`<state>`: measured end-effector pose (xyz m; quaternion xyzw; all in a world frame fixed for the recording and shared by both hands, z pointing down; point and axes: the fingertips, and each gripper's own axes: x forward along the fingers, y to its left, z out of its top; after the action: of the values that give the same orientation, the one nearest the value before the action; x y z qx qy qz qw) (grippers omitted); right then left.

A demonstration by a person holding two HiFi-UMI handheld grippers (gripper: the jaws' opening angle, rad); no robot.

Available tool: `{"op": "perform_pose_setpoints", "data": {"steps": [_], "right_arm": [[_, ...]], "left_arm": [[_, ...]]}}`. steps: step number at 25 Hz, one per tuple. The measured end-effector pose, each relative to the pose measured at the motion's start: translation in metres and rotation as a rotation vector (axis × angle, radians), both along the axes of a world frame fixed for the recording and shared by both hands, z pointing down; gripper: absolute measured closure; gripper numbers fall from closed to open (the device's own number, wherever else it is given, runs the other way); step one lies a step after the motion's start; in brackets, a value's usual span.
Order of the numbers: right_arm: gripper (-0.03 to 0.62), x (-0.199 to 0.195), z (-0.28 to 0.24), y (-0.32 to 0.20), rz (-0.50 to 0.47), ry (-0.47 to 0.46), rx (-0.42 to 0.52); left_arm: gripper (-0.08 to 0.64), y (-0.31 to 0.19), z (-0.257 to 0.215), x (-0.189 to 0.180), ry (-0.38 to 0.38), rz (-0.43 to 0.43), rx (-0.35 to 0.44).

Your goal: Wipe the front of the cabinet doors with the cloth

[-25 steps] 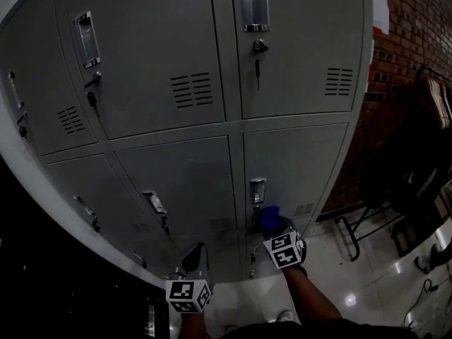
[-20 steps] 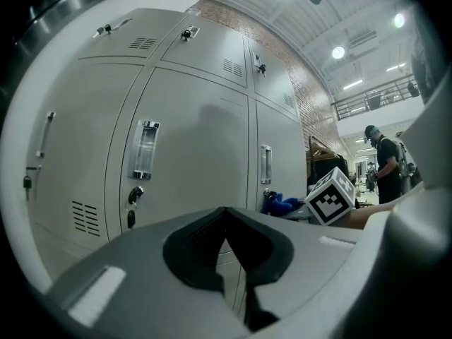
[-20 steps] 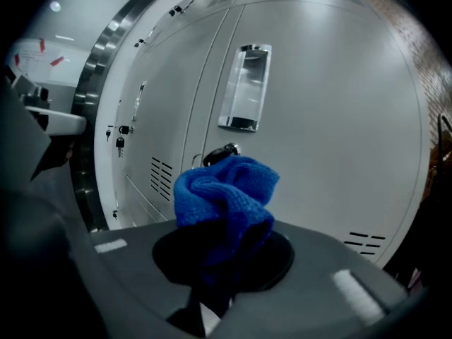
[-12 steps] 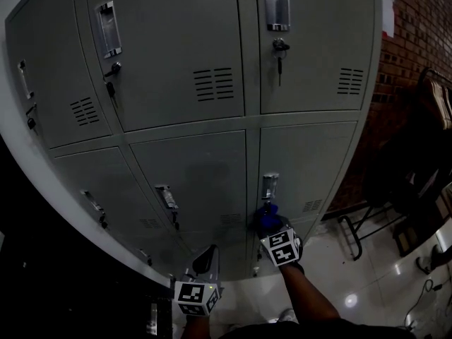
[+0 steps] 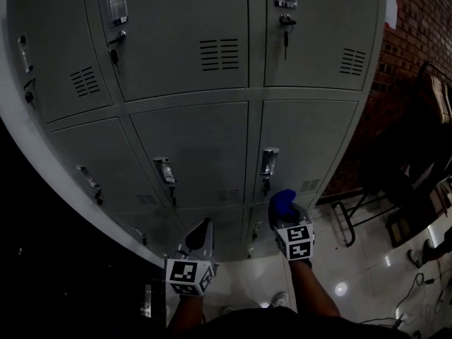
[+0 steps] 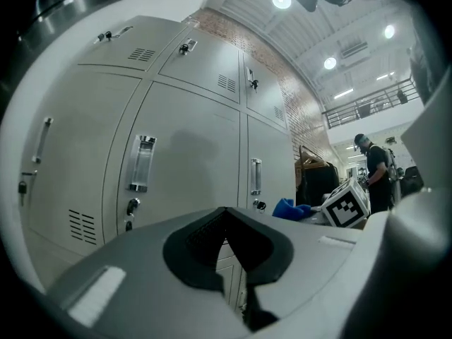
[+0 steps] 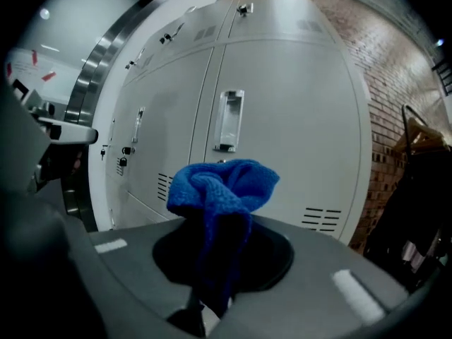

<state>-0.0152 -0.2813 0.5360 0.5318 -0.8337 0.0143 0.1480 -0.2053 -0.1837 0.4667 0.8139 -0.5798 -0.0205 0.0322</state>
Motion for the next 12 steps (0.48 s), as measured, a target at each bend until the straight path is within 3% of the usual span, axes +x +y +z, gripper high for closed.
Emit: {"op": "perform_pose_setpoints", "data": {"steps": [6, 12], "right_arm": [[0.534, 0.008, -0.023, 0.011, 0.043, -0.023, 0.066], [0.534, 0.011, -0.055, 0.019, 0.027, -0.04, 0.124]], "left_arm": [[0.546, -0.005, -0.006, 0.028, -0.021, 0.066, 0.015], [0.546, -0.016, -0.009, 0.031, -0.025, 0.054, 0.018]]}}
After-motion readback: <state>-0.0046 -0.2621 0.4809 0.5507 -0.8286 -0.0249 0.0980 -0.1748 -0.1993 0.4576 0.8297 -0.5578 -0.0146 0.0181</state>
